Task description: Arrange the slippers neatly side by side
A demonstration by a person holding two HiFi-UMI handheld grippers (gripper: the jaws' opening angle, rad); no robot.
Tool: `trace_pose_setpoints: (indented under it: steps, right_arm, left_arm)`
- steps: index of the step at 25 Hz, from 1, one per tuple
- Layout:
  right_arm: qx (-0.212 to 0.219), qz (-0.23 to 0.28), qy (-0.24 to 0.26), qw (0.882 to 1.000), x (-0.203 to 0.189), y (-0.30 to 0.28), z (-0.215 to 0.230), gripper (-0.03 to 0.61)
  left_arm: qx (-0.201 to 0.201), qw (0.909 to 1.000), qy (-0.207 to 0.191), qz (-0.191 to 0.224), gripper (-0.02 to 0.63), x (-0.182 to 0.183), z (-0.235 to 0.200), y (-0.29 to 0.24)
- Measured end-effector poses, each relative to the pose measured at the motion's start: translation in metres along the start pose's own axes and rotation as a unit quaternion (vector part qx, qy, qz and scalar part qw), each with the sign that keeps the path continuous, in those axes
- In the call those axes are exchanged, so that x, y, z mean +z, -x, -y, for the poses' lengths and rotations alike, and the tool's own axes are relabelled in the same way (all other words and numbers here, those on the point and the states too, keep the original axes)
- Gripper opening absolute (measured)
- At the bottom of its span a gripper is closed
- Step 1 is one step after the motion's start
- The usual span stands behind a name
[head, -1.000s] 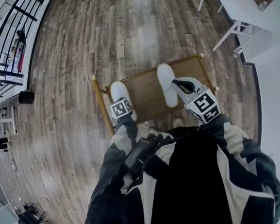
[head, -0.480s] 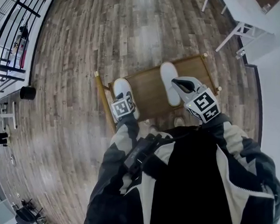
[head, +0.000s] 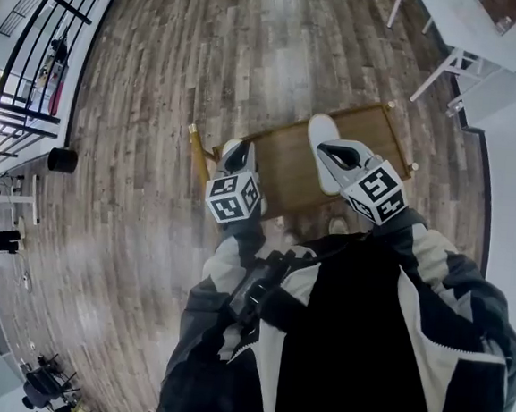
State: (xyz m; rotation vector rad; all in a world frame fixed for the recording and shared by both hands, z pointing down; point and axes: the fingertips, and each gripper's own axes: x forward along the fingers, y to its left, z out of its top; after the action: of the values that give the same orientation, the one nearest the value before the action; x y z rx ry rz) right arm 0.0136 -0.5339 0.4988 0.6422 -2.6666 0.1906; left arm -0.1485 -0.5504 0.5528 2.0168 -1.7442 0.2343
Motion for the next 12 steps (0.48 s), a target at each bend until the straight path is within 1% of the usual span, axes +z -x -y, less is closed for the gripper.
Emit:
trace_pose_setpoints:
  steps: [3, 4, 6, 9, 12]
  right_arm:
    - [0.006, 0.009, 0.007, 1.000, 0.007, -0.001, -0.007, 0.009]
    - [0.008, 0.013, 0.008, 1.000, 0.010, 0.000, -0.008, 0.009]
    - [0.012, 0.026, 0.008, 1.000, 0.018, 0.002, -0.012, 0.009]
    - [0.019, 0.048, 0.007, 0.999, 0.033, 0.008, -0.018, 0.006]
    - [0.019, 0.066, 0.012, 0.998, 0.044, 0.013, -0.020, 0.005]
  left_arm:
    - [-0.028, 0.9982, -0.039, 0.036, 0.025, 0.028, 0.023, 0.019]
    - [-0.037, 0.9968, -0.052, 0.048, 0.018, 0.036, 0.031, 0.026]
    - [-0.057, 0.9928, -0.077, 0.072, 0.017, 0.050, 0.049, 0.041]
    - [-0.089, 0.9839, -0.111, 0.108, 0.018, 0.065, 0.076, 0.063]
    - [-0.115, 0.9759, -0.133, 0.130, 0.018, 0.072, 0.096, 0.077]
